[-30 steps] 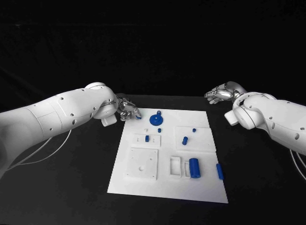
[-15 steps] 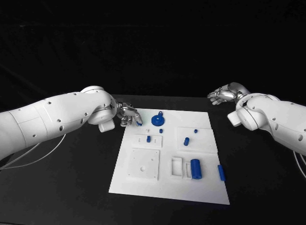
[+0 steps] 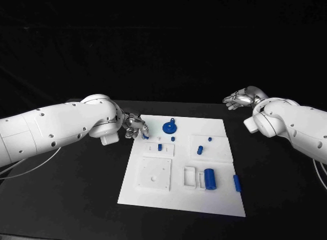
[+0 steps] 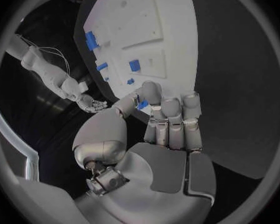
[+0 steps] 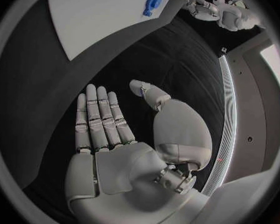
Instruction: Assemble the parts on the task board
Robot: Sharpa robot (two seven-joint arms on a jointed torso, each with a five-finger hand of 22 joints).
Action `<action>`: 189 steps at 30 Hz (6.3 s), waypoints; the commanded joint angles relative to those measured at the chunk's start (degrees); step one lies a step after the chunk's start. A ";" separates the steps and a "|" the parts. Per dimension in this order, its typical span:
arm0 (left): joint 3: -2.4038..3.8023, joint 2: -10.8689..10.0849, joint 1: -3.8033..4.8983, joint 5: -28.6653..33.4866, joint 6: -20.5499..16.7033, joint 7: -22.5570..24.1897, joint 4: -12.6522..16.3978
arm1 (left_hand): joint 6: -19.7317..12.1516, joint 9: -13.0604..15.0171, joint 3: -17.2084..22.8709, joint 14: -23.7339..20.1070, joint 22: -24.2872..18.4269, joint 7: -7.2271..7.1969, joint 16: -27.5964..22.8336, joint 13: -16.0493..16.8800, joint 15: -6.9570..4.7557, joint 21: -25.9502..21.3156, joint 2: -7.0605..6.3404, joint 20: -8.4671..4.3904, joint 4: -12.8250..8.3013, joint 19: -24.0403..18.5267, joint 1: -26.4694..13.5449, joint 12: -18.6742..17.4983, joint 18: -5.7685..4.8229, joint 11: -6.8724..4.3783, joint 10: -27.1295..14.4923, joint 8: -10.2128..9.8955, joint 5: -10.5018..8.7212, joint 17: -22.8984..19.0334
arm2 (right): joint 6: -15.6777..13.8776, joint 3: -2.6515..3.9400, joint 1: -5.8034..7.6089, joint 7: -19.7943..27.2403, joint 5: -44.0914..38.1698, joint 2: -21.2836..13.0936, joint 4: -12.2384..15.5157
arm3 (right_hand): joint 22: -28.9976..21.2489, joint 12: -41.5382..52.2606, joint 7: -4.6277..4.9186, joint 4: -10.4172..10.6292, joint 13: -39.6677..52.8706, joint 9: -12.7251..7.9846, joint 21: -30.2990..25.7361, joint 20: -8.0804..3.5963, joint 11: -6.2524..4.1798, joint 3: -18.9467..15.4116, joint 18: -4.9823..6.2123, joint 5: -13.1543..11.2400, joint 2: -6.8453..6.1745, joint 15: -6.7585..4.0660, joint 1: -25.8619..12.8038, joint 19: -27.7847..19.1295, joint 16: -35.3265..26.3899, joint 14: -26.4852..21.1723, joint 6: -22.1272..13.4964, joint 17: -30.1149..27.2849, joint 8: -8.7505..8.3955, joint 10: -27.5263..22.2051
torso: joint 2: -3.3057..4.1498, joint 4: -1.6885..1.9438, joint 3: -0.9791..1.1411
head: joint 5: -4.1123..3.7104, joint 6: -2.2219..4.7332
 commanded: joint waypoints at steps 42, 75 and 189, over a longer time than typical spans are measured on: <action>-4.48 0.50 -0.30 -5.00 -5.32 -0.28 4.27 | 7.85 -0.54 3.09 2.56 0.84 -3.62 2.67 2.12 -2.50 1.53 0.03 -6.57 1.36 1.88 -2.33 4.09 -0.34 -1.21 0.36 2.46 0.63 1.82 | 2.60 0.02 -0.03 0.41 -0.55 -0.52 1.12 | 0.35 0.35 0.04 0.14 -0.18 -0.34 -0.59 0.35 0.19 -0.43 0.42 1.70 0.15 0.00 -0.57 -0.29 -0.26 -0.68 -0.67 -0.20 0.39 -0.45 | -0.15 0.01 0.08 | -0.26 -0.62; -5.32 1.05 -0.96 -8.17 -0.81 -1.88 4.80 | 7.76 -0.69 3.06 2.43 0.97 -3.58 2.69 2.27 -2.44 1.62 -0.11 -6.51 1.64 1.76 -2.45 4.40 -0.33 -1.16 0.13 2.62 -0.03 1.97 | 2.66 0.02 -0.04 0.43 -0.55 -0.79 1.23 | 0.46 0.41 0.03 0.13 -0.19 -0.41 -0.67 0.36 0.18 -0.54 0.48 1.84 0.23 0.00 -0.64 -0.30 -0.24 -0.68 -0.69 -0.23 0.46 -0.48 | -0.17 0.05 0.08 | -0.48 -0.73; -3.75 1.23 -0.98 -6.36 -4.55 -0.19 3.72 | 6.06 -1.45 -14.37 1.19 0.53 -3.46 1.88 2.26 -2.35 1.61 -12.13 -6.42 14.10 -0.32 -5.43 4.36 1.26 -0.97 -0.87 4.44 -11.32 2.64 | 3.34 0.02 -0.54 0.40 -0.49 -0.56 0.73 | 0.73 0.55 0.03 0.04 -0.21 -0.63 -0.87 0.45 0.17 -0.78 0.61 1.96 0.45 -0.01 -0.78 -0.28 -0.19 -0.70 -0.77 -0.31 0.66 -0.52 | -0.16 0.08 0.08 | -1.05 -0.47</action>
